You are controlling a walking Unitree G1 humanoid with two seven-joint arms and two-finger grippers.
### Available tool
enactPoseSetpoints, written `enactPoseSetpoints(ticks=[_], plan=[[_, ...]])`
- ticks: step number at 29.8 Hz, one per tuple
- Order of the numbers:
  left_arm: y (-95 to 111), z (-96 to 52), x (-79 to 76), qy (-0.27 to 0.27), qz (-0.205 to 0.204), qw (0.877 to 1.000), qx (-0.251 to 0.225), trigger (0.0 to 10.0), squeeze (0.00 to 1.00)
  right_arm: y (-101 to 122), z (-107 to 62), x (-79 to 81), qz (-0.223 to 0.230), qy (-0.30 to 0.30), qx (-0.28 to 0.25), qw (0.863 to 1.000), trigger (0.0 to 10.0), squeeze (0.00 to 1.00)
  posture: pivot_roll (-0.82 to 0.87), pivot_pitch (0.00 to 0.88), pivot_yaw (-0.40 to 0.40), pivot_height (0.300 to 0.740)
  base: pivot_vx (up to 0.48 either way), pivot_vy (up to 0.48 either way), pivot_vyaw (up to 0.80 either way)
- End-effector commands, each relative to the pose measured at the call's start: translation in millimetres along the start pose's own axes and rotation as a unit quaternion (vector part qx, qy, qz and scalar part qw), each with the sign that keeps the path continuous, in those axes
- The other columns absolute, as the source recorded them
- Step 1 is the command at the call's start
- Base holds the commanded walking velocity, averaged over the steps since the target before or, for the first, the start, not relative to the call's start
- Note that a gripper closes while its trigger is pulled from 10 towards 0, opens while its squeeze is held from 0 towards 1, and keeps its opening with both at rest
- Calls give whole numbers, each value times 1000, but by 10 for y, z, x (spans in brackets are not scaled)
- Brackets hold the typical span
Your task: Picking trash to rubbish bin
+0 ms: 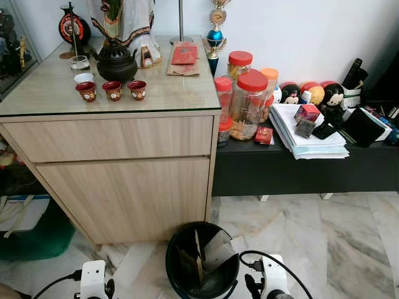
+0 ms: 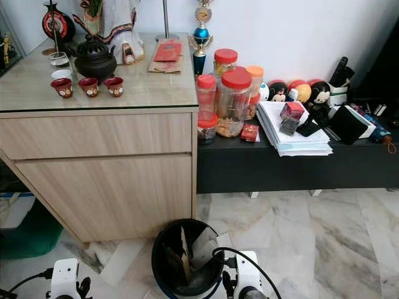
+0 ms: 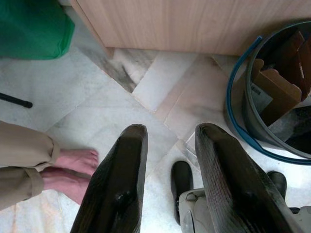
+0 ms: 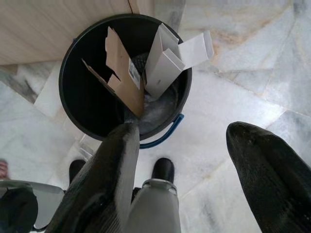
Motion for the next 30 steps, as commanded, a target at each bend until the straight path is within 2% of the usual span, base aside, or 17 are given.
enactPoseSetpoints(ticks=[1, 16, 30], plan=[[-52, -14, 22, 2, 6, 1000, 9, 10000, 0, 65, 12, -2, 8, -3, -10, 1000, 10000, 0, -55, 0, -28, 740, 0, 0, 0], [-31, -8, 28, 3, 5, 1000, 7, 10000, 0, 42, 10, 33, 15, -1, -9, 1000, 10000, 0, -56, 0, -26, 740, -51, 0, 0], [-30, -8, 34, 6, 0, 1000, 7, 10000, 0, 59, 14, 46, 20, 1, -12, 1000, 10000, 0, -54, 0, -27, 740, -177, 0, 0]])
Point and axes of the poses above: a point about 5 cm out from each wrist's last joint towards the gripper, its own z axis pointing out of the wrist towards the gripper, its own y axis along the axis of the wrist's last joint, x = y × z, the point moved 4 cm from there along z, pointing out of the wrist towards the gripper, and after that the axes turned 5 degrees about -z, right-handed, at the moved point
